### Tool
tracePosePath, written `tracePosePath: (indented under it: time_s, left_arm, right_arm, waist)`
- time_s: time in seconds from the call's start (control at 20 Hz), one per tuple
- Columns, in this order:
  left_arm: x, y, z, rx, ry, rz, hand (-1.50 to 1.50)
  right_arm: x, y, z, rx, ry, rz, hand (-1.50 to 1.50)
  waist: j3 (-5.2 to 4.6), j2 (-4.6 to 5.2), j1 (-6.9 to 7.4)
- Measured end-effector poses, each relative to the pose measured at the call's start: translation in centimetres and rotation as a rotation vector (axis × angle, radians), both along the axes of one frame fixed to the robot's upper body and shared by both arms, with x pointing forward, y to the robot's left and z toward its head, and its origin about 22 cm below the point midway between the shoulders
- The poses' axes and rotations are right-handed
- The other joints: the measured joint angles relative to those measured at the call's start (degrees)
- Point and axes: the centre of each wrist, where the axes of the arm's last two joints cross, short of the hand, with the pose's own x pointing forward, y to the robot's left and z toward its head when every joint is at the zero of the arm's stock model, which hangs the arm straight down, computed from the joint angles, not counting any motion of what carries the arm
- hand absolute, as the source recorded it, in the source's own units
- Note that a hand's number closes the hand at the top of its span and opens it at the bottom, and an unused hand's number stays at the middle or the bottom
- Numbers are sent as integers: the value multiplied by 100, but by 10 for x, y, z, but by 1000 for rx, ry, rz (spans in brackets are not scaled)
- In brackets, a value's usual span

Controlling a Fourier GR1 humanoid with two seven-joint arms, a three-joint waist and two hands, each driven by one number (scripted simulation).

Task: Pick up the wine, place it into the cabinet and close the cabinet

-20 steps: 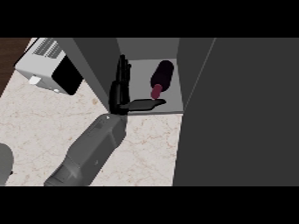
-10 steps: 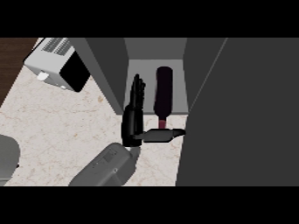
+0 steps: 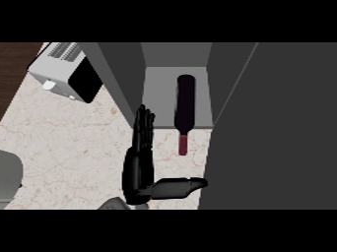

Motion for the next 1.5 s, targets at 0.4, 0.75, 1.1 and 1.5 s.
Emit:
tracePosePath:
  time_s: [0.4, 0.75, 1.1, 1.5]
  left_arm:
    - [-42, 21, 19, -33, -19, -14, -150]
    - [-70, 56, 27, -17, -32, -89, -150]
    - [-88, 100, 41, -6, -33, -136, -150]
    - [-87, 141, 49, -2, -51, -107, -150]
  right_arm:
    - [2, -1, -2, -20, 5, 27, -150]
    - [-1, 4, -6, -58, 64, 111, 150]
    - [-5, 8, -9, -96, 82, 177, 150]
    - [-14, 25, -18, -49, 219, 284, 150]
  waist:
    - [0, 7, -2]
    - [1, 6, -5]
    - [-2, 6, -2]
    - [-3, 5, 1]
